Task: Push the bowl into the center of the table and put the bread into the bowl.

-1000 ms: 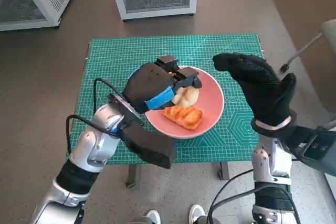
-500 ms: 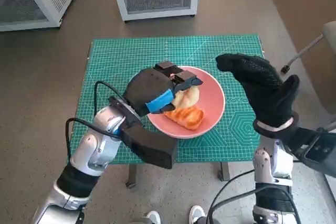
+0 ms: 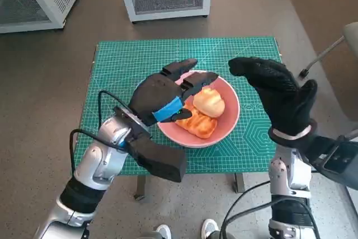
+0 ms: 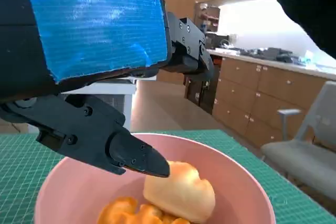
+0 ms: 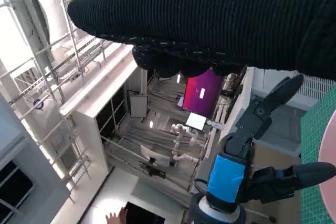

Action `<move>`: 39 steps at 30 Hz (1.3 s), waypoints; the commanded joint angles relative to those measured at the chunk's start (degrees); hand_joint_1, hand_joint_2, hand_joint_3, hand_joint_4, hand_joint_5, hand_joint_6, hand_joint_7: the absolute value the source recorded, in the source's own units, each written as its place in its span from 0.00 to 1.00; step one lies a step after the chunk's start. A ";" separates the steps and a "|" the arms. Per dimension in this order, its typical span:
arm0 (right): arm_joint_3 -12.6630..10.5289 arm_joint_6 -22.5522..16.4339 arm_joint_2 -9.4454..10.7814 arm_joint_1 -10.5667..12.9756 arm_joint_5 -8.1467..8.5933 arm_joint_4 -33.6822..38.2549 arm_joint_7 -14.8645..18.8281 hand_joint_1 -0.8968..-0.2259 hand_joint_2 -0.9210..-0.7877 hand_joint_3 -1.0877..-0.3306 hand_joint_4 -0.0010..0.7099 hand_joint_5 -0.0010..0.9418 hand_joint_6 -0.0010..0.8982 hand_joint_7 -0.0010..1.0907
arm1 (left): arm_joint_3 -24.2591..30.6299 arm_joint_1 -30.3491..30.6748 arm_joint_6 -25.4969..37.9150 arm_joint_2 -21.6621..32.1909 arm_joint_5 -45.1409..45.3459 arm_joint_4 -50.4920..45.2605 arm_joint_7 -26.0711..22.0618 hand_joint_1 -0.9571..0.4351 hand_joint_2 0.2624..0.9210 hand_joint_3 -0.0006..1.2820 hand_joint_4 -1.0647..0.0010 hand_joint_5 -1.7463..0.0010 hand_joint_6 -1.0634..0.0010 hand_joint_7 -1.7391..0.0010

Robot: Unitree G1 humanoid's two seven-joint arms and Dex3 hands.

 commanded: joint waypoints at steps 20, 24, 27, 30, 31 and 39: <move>-1.07 0.06 -1.33 -0.68 -1.88 -2.32 -4.38 0.52 0.00 0.74 0.58 0.03 0.07 0.65 | 17.41 3.70 -11.48 -9.61 -46.12 -0.12 -5.68 0.24 1.00 0.25 0.85 1.00 0.95 0.72; -0.78 -1.13 -1.31 -1.42 -3.21 -3.32 -5.86 0.53 0.00 0.74 0.58 0.03 0.07 0.64 | 19.68 4.87 -13.00 -11.79 -52.33 -0.60 -6.84 0.23 1.00 0.28 0.86 1.00 0.99 0.69; -0.55 -1.68 -1.33 -2.13 -4.31 -3.81 -6.95 0.55 0.00 0.73 0.58 0.03 0.08 0.63 | 21.30 5.37 -14.37 -12.38 -55.28 0.15 -7.95 0.21 1.00 0.29 0.86 1.00 1.00 0.69; -0.40 -1.49 -1.60 -2.96 -4.99 -4.23 -8.04 0.56 0.00 0.73 0.58 0.02 0.08 0.63 | 22.33 5.44 -15.21 -12.33 -56.83 0.49 -9.23 0.20 1.00 0.28 0.85 1.00 1.00 0.69; -0.36 -1.34 -1.67 -3.26 -5.19 -4.40 -8.39 0.56 0.00 0.73 0.58 0.02 0.08 0.63 | 22.64 5.46 -15.58 -12.25 -57.19 0.60 -9.68 0.19 1.00 0.28 0.85 0.99 1.00 0.69; 0.24 -2.26 -1.71 -5.07 -7.37 -4.78 -10.49 0.59 0.00 0.74 0.57 0.02 0.10 0.64 | 24.38 4.67 -19.15 -11.31 -56.49 1.70 -11.68 0.19 1.00 0.26 0.85 1.00 0.96 0.72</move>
